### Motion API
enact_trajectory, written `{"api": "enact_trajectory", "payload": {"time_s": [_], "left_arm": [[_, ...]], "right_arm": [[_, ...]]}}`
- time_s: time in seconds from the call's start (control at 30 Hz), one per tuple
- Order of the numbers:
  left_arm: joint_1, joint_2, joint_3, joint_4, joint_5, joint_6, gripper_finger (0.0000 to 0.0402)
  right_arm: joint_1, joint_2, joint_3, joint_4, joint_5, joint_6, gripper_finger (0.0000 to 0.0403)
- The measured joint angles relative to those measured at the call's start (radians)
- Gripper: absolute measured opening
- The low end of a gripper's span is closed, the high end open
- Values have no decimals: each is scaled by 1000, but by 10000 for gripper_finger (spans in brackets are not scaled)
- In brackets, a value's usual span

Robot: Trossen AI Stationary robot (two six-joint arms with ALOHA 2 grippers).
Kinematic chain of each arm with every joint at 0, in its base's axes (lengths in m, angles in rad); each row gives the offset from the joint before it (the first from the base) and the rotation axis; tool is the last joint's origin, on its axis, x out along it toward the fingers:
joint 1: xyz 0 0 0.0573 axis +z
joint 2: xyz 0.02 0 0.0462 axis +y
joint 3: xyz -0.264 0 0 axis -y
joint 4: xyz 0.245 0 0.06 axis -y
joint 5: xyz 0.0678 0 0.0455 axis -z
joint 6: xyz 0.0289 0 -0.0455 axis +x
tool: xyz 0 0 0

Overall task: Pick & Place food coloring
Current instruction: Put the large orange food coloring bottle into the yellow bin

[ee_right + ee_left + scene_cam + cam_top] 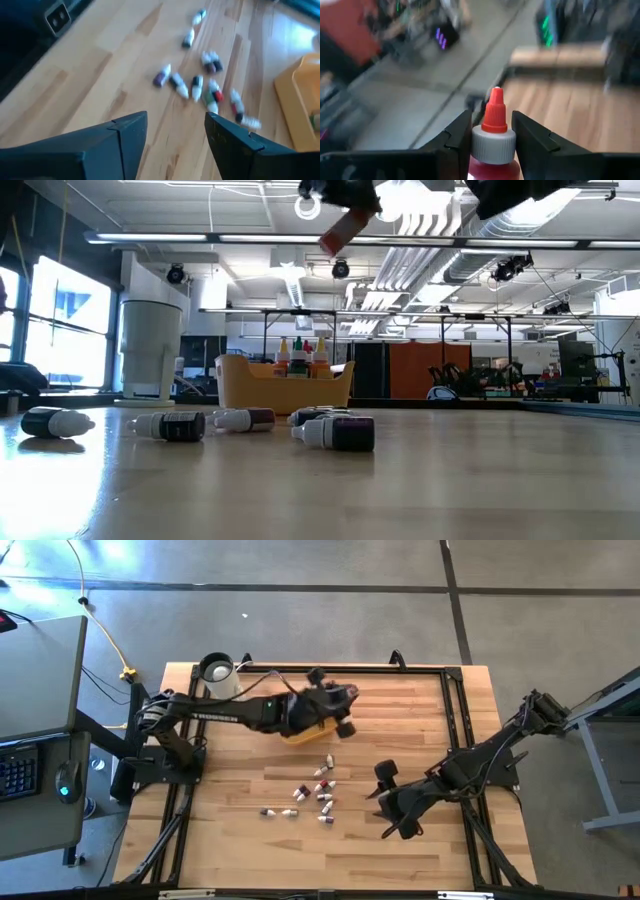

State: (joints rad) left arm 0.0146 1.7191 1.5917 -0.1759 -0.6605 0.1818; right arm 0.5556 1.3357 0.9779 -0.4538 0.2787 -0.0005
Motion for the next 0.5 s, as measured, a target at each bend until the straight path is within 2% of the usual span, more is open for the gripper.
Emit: {"api": "enact_trajectory", "payload": {"time_s": [0.1, 0.27, 0.37, 0.5], "left_arm": [[31, -6, 0, 145, 26, 82, 113], [85, -42, 1, 213, 138, 128, 114], [118, -46, 0, 243, 203, 152, 114], [172, -48, 0, 249, 285, 151, 114]], "right_arm": [[0, 0, 0, -63, 1, 45, 193], [0, 0, 0, -146, 30, 117, 193], [0, -2, 0, -155, 110, 157, 193], [-1, -30, 0, -189, 283, 221, 193]]}}
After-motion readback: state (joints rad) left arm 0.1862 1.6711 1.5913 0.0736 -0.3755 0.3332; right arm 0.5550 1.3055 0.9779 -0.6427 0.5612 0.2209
